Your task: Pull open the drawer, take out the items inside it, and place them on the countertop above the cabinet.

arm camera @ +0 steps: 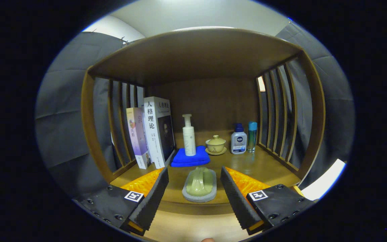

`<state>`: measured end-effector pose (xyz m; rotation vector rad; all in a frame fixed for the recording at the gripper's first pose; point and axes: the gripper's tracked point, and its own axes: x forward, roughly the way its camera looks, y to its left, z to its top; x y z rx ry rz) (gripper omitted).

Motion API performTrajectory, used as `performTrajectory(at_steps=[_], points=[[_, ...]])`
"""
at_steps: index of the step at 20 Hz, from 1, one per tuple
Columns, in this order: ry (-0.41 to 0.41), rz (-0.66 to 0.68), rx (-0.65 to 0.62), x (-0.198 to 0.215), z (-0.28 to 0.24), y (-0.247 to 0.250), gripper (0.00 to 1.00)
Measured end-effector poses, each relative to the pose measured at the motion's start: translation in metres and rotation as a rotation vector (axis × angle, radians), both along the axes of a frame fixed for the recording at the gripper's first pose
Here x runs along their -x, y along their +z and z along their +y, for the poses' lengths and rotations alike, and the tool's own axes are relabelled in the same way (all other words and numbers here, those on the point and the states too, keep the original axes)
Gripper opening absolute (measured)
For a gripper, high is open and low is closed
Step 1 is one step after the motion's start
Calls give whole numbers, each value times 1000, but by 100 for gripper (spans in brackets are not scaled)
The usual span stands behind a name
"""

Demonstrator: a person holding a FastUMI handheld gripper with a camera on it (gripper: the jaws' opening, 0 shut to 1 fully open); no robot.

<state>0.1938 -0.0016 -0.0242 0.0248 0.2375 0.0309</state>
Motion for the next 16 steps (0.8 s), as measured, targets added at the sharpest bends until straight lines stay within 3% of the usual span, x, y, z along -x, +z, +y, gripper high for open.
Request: performTrajectory(at_steps=[5,16], points=[[31,-64,77,51,12,1,98],[39,-153,45,139,33,-14,99]])
